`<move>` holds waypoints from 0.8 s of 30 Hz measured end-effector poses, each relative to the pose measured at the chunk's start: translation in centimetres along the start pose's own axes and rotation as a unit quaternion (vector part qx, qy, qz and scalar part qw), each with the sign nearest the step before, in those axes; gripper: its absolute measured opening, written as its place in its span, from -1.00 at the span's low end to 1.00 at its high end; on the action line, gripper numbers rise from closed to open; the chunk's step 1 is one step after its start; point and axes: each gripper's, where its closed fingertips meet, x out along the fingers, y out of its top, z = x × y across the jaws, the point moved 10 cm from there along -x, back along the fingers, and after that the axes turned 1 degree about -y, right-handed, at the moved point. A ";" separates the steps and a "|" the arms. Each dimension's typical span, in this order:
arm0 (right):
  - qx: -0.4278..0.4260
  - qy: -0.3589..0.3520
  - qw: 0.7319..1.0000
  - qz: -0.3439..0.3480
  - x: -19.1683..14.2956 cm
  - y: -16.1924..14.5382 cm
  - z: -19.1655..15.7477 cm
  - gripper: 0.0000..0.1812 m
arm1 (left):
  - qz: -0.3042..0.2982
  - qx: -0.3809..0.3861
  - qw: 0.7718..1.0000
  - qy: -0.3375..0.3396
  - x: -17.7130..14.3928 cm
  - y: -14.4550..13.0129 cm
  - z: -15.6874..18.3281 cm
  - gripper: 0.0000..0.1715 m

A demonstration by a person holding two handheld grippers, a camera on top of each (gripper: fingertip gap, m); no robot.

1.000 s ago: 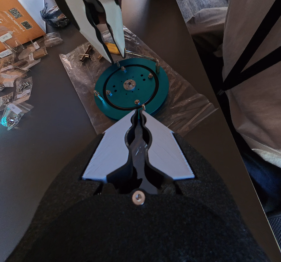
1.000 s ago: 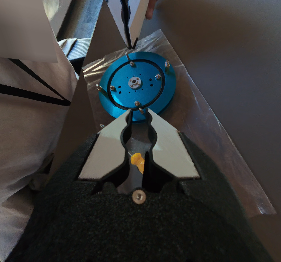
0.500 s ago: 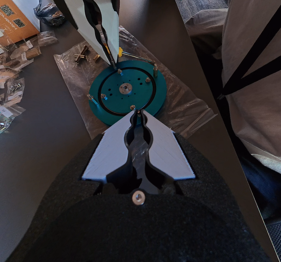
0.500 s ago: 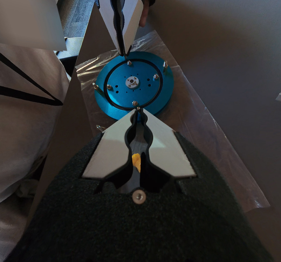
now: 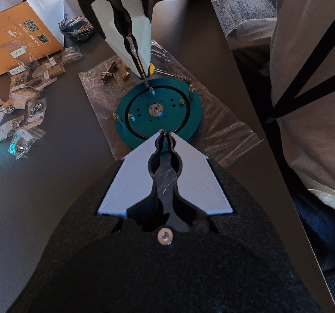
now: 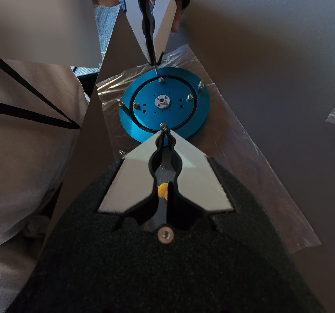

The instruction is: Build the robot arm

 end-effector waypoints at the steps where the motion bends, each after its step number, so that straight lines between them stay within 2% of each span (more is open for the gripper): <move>1: -0.003 0.001 1.000 -0.003 0.0 -0.1 -0.1 -0.98 | 0.001 0.000 1.000 0.001 0.0 0.0 0.0 -0.97; 3: 0.002 0.005 1.000 -0.011 0.1 -0.3 0.0 -0.98 | 0.001 -0.002 1.000 0.000 0.0 -0.1 -0.1 -0.97; 7: -0.003 0.007 1.000 -0.003 0.5 -0.4 -0.1 -0.85 | -0.013 0.003 1.000 0.015 0.1 -0.3 -0.3 -0.96; 9: 0.000 0.010 1.000 -0.013 0.7 -0.3 -0.3 -0.97 | -0.014 0.008 1.000 0.027 0.1 -0.3 -0.3 -0.96; 14: -0.009 0.002 1.000 0.012 -0.2 0.5 -0.7 -0.98 | -0.012 0.007 0.999 0.031 -0.1 -0.3 -0.4 -0.97; 24: 0.006 0.014 1.000 0.006 -0.1 0.1 -0.4 -0.97 | -0.006 -0.001 0.999 0.045 -0.2 -0.3 -0.8 -0.96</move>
